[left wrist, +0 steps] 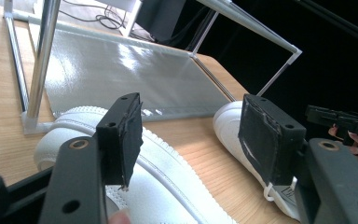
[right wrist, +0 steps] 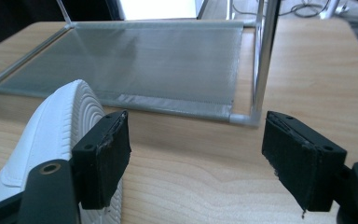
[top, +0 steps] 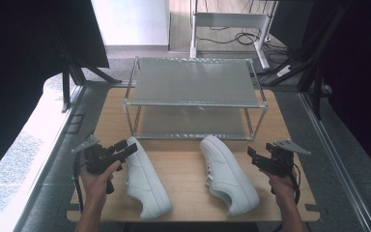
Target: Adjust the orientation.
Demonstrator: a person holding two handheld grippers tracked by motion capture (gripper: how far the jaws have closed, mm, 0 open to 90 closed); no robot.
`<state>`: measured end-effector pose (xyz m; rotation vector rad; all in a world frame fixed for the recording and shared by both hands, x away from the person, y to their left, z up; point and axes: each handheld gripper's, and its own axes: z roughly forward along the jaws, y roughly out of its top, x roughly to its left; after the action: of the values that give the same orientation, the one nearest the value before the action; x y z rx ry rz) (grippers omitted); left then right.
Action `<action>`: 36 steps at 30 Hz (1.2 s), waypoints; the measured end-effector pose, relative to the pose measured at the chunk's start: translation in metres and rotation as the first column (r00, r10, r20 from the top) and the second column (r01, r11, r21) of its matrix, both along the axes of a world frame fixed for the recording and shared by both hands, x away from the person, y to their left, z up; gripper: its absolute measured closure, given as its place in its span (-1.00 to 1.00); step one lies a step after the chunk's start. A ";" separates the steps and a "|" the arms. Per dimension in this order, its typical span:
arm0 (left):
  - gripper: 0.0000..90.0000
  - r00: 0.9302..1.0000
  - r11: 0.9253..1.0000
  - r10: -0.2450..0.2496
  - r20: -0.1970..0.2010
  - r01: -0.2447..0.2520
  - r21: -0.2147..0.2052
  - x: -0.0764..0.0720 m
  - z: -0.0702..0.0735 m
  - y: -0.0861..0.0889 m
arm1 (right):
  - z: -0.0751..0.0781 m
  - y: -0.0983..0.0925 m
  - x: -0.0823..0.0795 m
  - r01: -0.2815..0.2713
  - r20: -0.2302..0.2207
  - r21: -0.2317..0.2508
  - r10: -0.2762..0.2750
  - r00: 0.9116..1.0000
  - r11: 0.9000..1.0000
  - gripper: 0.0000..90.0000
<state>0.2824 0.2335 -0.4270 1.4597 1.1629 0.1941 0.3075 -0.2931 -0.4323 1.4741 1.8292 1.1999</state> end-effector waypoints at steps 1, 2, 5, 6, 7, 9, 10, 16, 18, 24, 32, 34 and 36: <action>-0.12 1.000 1.000 0.000 0.000 0.000 0.000 0.000 0.000 0.000 | 0.000 0.000 0.000 0.000 0.000 0.000 0.000 1.000 1.000 -0.47; -0.12 1.000 1.000 -0.001 0.000 0.001 0.001 0.000 0.000 0.000 | -0.001 -0.002 0.000 0.003 -0.006 0.006 -0.003 1.000 1.000 -0.47; -0.12 1.000 1.000 -0.002 -0.001 0.002 0.005 0.000 0.000 -0.001 | -0.004 -0.008 -0.002 -0.006 -0.012 0.027 0.006 1.000 1.000 -0.47; -0.12 1.000 1.000 -0.006 -0.001 0.006 0.008 0.000 -0.001 -0.002 | -0.003 -0.010 -0.002 -0.027 -0.007 0.031 0.027 1.000 0.999 -0.45; -0.12 1.000 1.000 -0.006 -0.001 0.006 0.008 0.000 -0.001 -0.002 | -0.003 -0.010 -0.002 -0.027 -0.007 0.031 0.027 1.000 0.999 -0.45; -0.12 1.000 1.000 -0.013 -0.001 0.013 0.013 0.000 0.000 -0.004 | 0.000 -0.011 -0.003 -0.056 0.009 0.017 0.056 0.998 0.998 -0.43; -0.12 1.000 1.000 -0.017 0.002 0.017 0.013 0.000 -0.001 -0.005 | 0.004 -0.011 -0.004 -0.075 0.031 0.013 0.075 0.997 0.997 -0.42; -0.13 1.000 1.000 -0.029 0.005 0.029 0.007 -0.001 0.001 -0.008 | 0.003 -0.008 -0.004 -0.086 0.036 0.017 0.085 0.996 0.996 -0.37; -0.10 0.999 0.999 -0.033 0.008 0.033 0.007 -0.002 0.002 -0.009 | 0.003 -0.008 -0.004 -0.086 0.030 0.021 0.085 0.996 0.996 -0.34; 0.30 1.000 0.999 -0.027 0.011 0.027 0.042 -0.004 0.004 -0.010 | 0.002 -0.010 -0.002 -0.085 0.023 0.031 0.084 0.996 0.996 -0.31; 0.90 0.999 0.998 -0.031 0.020 0.030 0.052 -0.009 0.010 -0.013 | -0.004 -0.012 -0.001 -0.078 -0.004 0.051 0.078 0.997 0.996 -0.26; 0.92 0.999 0.998 -0.036 0.014 0.035 0.060 -0.011 0.011 -0.013 | -0.005 -0.012 -0.001 -0.078 -0.009 0.061 0.079 0.997 0.995 -0.25; 0.97 1.000 0.997 -0.031 0.006 0.030 0.064 -0.014 0.011 -0.011 | -0.006 -0.010 -0.003 -0.088 -0.012 0.063 0.088 0.996 0.994 -0.24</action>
<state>0.2683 0.2230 -0.4158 1.5309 1.1375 0.2165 0.3049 -0.3035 -0.4387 1.4530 1.8999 1.3030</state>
